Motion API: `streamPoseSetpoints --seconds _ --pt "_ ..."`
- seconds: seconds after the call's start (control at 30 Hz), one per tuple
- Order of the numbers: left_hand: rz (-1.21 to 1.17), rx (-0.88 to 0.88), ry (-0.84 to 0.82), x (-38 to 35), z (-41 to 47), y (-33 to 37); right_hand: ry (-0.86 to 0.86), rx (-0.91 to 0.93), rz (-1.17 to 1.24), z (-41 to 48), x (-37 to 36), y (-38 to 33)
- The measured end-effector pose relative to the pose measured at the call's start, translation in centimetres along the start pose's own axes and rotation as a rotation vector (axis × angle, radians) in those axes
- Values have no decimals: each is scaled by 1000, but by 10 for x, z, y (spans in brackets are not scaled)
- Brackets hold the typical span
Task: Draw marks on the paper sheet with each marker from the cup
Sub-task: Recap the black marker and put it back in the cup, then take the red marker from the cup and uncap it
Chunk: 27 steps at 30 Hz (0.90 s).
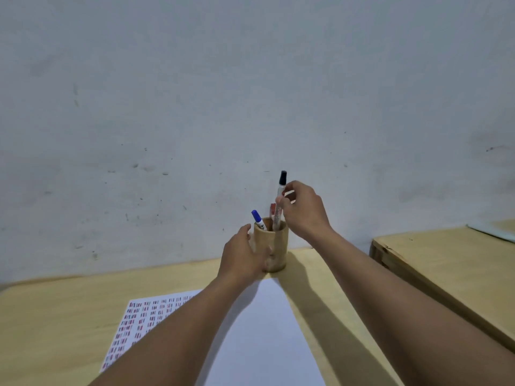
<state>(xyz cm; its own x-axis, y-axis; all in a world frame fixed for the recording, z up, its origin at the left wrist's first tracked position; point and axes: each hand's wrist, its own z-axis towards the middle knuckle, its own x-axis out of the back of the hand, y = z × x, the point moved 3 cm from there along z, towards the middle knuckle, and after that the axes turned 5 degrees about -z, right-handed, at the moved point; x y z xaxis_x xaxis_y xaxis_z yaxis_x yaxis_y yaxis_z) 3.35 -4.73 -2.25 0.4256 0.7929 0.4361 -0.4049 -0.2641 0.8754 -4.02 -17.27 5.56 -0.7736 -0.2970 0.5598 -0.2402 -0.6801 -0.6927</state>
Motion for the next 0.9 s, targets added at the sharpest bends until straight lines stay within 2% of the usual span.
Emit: streamPoseSetpoints --seconds 0.27,0.5,0.77,0.9 --pt "7 -28 39 -18 5 -2 -249 -70 -72 5 -40 30" --pt "-53 -5 18 -18 9 -10 -100 -173 -50 16 -40 37" --pt "-66 -19 41 -19 12 -15 -154 -208 -255 17 -51 37" --pt "-63 -19 37 -21 13 -16 -92 -184 -157 15 -44 34"
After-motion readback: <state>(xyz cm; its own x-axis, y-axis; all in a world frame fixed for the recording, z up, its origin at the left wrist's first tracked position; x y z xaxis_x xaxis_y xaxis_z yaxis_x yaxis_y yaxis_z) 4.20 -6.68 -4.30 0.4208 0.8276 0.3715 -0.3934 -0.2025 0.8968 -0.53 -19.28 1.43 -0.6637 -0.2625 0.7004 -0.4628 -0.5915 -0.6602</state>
